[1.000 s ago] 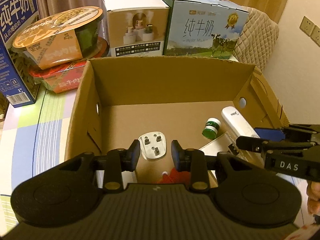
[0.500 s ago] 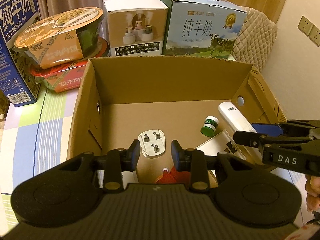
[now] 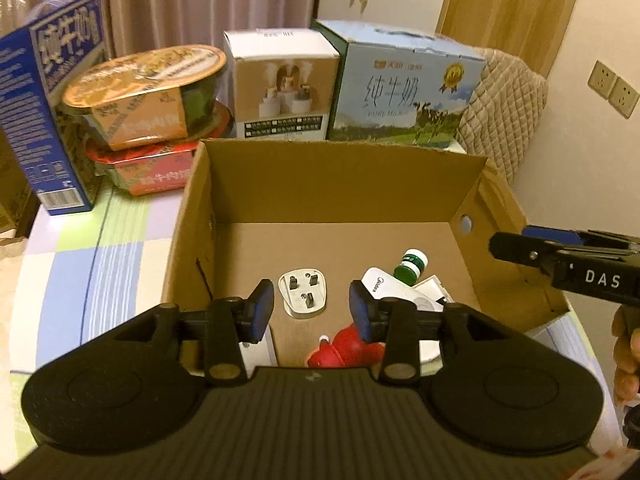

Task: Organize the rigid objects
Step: 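Withdraw both tools from the box back over the table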

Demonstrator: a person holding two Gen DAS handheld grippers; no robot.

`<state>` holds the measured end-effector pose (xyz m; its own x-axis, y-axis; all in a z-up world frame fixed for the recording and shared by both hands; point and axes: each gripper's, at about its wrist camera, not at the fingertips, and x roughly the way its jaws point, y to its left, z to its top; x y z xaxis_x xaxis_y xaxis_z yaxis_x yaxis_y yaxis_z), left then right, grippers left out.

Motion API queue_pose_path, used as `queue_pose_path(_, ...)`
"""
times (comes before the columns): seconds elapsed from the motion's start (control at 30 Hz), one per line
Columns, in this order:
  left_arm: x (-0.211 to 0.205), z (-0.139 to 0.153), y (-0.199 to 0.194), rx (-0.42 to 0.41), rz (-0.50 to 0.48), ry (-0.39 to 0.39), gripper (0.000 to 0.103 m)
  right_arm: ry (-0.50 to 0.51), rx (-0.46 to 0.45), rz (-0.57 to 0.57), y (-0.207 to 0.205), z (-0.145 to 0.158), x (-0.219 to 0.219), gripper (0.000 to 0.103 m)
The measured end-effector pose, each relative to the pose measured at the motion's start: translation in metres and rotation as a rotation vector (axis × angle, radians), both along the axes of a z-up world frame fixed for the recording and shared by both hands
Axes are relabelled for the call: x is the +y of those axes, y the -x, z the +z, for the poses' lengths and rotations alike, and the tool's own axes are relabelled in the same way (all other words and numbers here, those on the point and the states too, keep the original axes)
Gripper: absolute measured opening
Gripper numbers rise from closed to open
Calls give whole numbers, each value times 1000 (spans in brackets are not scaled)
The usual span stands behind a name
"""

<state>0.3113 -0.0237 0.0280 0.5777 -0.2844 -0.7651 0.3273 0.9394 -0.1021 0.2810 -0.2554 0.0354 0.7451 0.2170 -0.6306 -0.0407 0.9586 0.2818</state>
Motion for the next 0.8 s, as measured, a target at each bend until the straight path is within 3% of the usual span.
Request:
queue_pose_path(0.23,8,22,50,-25,42,51,60,-1,7,-32,58,13,-8,57)
queue_pose_path(0.37,9,32,89,-61,74,35,76,21,3,-41,103,15,-7,59)
queue_pose_path(0.53,9,31,143,-87,100,21,85,21,8,-53,160,11,-7,64)
queue_pose_path(0.6,8,29,165,-92,105,16,96,13,12,-61,181,8,-8,67)
queue_pose_path(0.8,3,23,222,-87,115,25,102,73,35,-60,239,2,-2,79)
